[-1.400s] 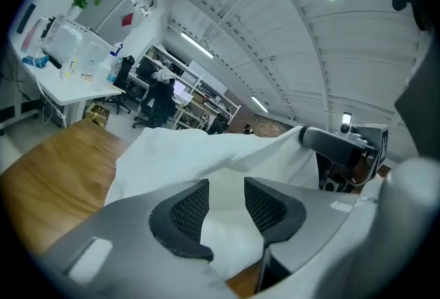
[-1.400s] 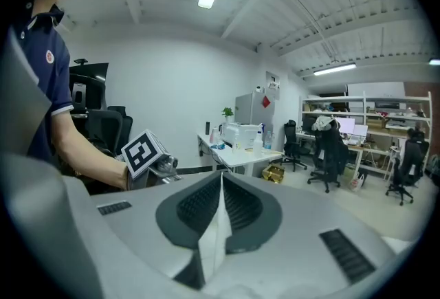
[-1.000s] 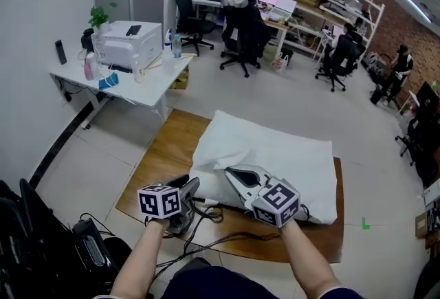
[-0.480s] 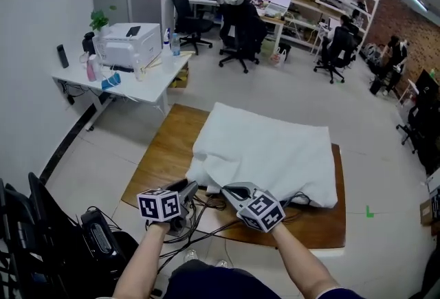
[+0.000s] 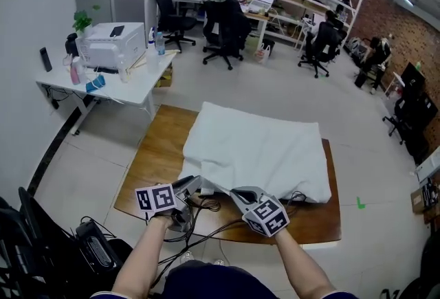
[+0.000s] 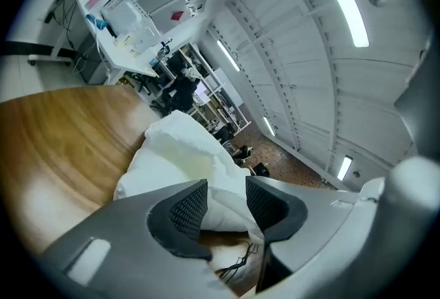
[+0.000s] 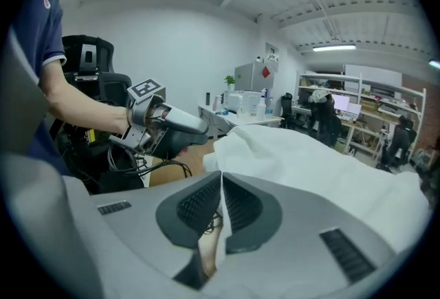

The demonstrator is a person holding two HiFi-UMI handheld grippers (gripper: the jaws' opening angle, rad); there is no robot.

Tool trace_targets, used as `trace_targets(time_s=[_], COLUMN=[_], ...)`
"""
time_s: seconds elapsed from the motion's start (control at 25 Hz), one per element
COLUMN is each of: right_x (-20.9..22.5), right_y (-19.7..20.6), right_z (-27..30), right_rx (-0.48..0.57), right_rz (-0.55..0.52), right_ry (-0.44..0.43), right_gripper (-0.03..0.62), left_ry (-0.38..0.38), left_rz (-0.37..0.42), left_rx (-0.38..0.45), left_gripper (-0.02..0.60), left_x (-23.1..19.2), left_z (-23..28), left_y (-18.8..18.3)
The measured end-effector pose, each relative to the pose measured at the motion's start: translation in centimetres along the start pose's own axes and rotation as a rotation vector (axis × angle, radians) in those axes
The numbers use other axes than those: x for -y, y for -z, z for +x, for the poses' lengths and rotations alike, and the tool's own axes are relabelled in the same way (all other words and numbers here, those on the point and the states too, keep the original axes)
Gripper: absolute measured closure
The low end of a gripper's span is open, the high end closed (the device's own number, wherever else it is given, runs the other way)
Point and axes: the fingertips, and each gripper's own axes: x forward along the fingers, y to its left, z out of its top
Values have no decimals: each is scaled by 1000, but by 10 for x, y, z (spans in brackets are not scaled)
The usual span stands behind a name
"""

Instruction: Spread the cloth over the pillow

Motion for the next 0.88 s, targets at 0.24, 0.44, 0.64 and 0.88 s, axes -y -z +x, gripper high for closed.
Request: trace_targets(time_s=[0.24,0.44,0.64,0.88], right_x=[55,116,151,153], right_y=[-25,-26,33,57], right_z=[-34,-61,-60,-57], right_rx=[121,134,-88,-180], right_rz=[74,122,171,197], right_ry=[162,368,493,508], right_gripper=[580,580,580,562], left_ry=[63,58,49,-17], left_rz=[-26,53,71,130], left_rx=[-55,-153,-164,-208], left_gripper=[407,410,411,408], left_x=[8,20,18,12], left_z=[29,52,61,84], left_y=[16,30,30,36])
